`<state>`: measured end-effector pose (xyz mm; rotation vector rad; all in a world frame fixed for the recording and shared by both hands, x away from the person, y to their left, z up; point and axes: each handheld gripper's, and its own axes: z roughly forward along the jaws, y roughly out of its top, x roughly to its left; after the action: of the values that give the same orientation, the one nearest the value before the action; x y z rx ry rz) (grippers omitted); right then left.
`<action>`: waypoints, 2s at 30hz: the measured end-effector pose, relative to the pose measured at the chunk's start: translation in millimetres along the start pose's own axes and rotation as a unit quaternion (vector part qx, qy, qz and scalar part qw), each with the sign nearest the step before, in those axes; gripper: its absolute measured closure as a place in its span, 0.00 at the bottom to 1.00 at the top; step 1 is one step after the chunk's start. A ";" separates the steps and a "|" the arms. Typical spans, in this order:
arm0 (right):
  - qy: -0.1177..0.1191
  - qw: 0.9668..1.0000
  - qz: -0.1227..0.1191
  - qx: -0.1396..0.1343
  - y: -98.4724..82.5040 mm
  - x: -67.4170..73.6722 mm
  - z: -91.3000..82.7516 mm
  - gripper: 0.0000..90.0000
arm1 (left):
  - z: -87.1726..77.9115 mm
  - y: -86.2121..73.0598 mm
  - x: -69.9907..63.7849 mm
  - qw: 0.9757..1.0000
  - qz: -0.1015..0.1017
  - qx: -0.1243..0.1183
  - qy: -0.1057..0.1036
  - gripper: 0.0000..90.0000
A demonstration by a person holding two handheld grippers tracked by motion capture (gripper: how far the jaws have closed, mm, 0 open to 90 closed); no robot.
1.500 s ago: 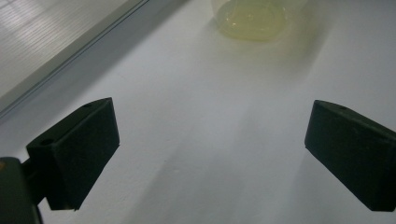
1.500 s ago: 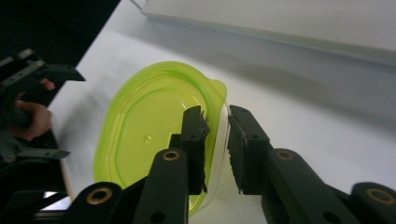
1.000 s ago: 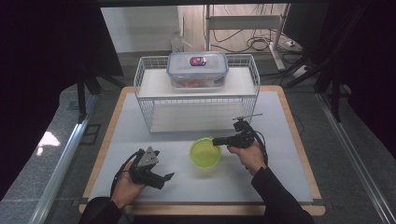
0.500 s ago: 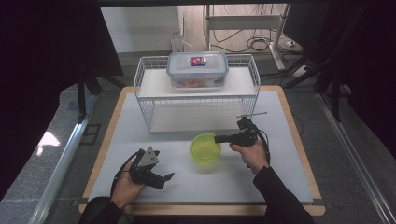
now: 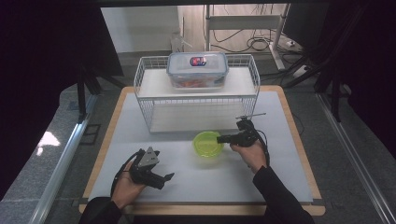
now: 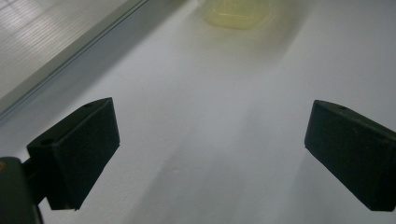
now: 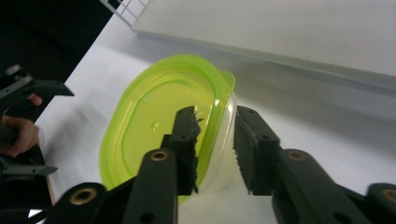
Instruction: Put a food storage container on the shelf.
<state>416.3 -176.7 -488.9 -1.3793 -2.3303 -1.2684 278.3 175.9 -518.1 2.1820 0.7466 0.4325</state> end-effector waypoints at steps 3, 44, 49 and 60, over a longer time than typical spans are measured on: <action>0.008 1.000 0.020 -0.002 -0.2 -4.0 1.7 0.72 | -0.2 0.1 -0.1 1.000 0.000 -0.001 0.001 0.04; 0.082 0.994 0.008 -0.065 26.5 34.3 -46.6 0.93 | -3.5 0.5 1.8 1.000 -0.008 -0.017 0.001 0.03; 0.080 0.994 0.002 -0.068 30.2 38.8 -51.5 0.93 | -3.5 0.6 1.4 1.000 -0.007 -0.017 0.000 0.03; 0.102 0.991 -0.003 -0.091 35.6 47.5 -68.1 0.93 | -2.6 0.6 1.2 1.000 -0.007 -0.014 0.000 0.03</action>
<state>398.7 -187.5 -400.9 -1.2252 -2.1279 -1.5775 278.1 177.8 -515.9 2.1503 0.7506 0.4327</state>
